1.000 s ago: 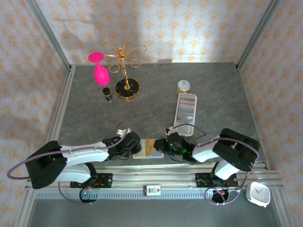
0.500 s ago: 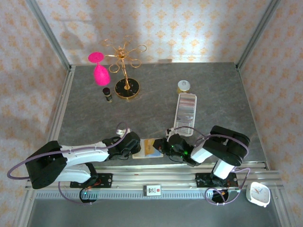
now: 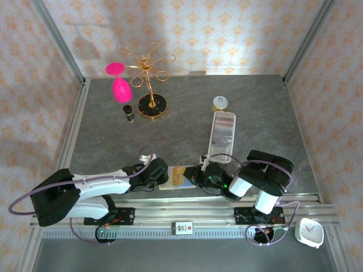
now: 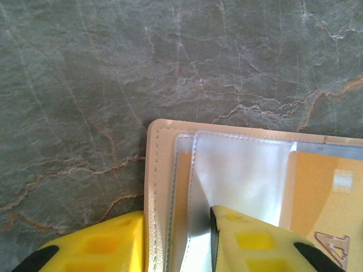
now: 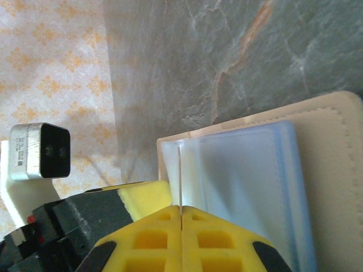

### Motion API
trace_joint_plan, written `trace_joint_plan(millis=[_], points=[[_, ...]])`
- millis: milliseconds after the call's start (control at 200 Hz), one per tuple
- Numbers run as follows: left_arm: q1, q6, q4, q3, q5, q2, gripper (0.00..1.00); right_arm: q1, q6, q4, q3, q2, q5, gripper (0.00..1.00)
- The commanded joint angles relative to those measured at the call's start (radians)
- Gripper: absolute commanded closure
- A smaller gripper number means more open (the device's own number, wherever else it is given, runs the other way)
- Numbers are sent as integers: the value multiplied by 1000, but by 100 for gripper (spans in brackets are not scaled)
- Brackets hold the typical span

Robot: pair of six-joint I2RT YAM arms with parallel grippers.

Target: Put the credit cards into the card holder

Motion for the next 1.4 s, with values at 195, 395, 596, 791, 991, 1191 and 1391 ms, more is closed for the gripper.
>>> trace_joint_plan(millis=[195,395,596,791,991,1191,1391], points=[[-13,-22,20,-30,78,33,70,7,4,40,17,51,-11,100],[-12,-23,24,-34,82,33,70,27,-1,43,51,67,-14,100],[-12,-30,32,-45,83,20,68,37,11,46,65,63,33,100],[-12,-47,46,-66,80,-7,66,47,-28,-93,95,17,72,100],[-6,-73,86,-111,87,-53,62,77,-78,-238,147,-4,75,100],[13,-109,152,-183,110,-108,61,80,-91,-308,187,17,49,100],[24,-106,170,-199,126,-115,62,101,-126,-352,254,45,17,98]])
